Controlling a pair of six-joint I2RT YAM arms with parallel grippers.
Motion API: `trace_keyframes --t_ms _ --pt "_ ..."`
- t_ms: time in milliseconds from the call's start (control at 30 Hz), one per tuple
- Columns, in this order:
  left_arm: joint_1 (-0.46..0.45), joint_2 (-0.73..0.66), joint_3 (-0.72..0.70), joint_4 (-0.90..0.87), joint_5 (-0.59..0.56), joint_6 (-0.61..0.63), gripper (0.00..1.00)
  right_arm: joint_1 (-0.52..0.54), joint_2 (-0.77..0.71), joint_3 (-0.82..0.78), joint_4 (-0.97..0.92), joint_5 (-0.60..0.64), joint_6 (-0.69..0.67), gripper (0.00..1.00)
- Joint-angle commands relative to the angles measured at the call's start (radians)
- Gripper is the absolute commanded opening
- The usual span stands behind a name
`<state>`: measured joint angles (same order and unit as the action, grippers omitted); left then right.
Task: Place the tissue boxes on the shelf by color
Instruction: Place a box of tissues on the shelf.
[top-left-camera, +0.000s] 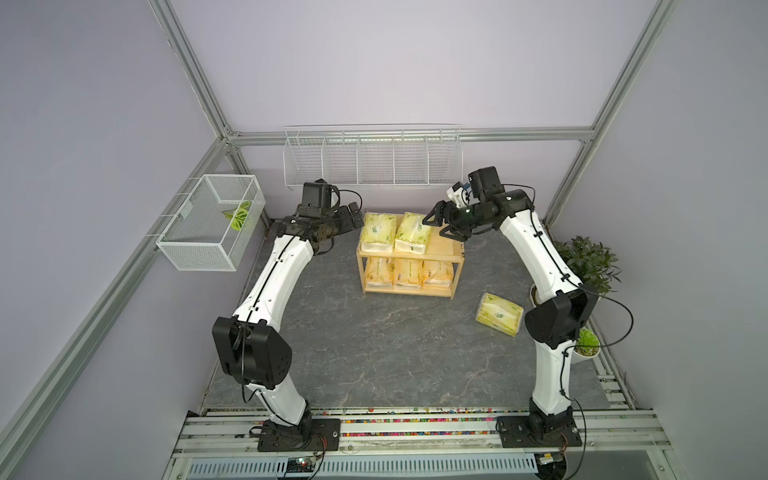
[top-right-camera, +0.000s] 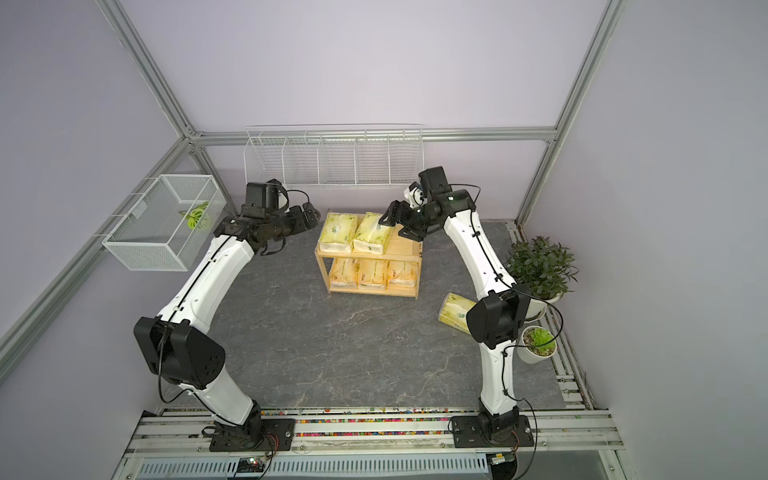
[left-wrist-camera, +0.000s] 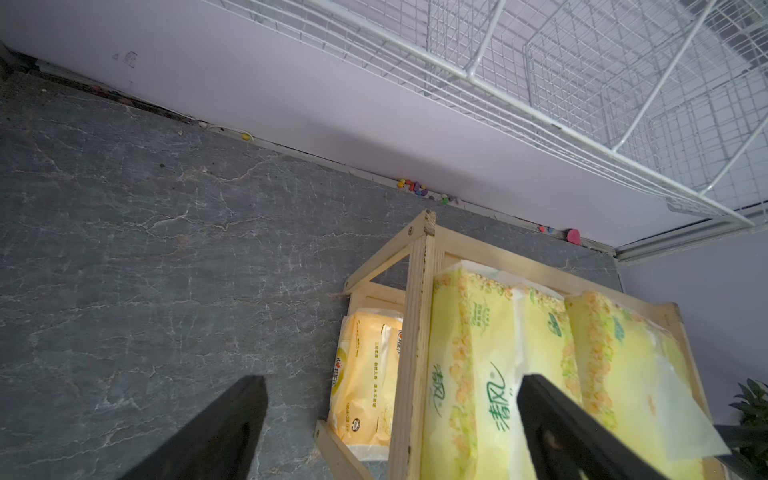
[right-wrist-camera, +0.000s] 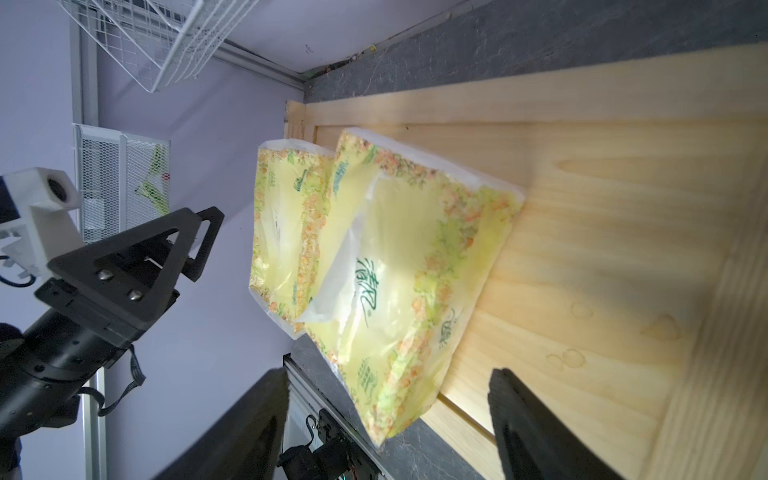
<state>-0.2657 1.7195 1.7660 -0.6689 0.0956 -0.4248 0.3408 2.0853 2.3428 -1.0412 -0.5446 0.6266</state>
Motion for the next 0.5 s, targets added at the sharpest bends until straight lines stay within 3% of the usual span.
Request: trace_keyframes --t_ms 0,233,467 --pt "0.005 0.016 0.046 0.040 0.033 -0.002 1.00 0.024 0.063 0.055 -0.047 0.035 -0.022 0.81" --pt "0.005 0.047 0.047 0.069 0.063 -0.011 1.00 0.050 0.146 0.160 -0.033 0.024 0.008 0.80" --pt "0.006 0.054 0.019 0.099 0.106 -0.010 1.00 0.064 0.180 0.167 0.032 -0.025 0.025 0.79"
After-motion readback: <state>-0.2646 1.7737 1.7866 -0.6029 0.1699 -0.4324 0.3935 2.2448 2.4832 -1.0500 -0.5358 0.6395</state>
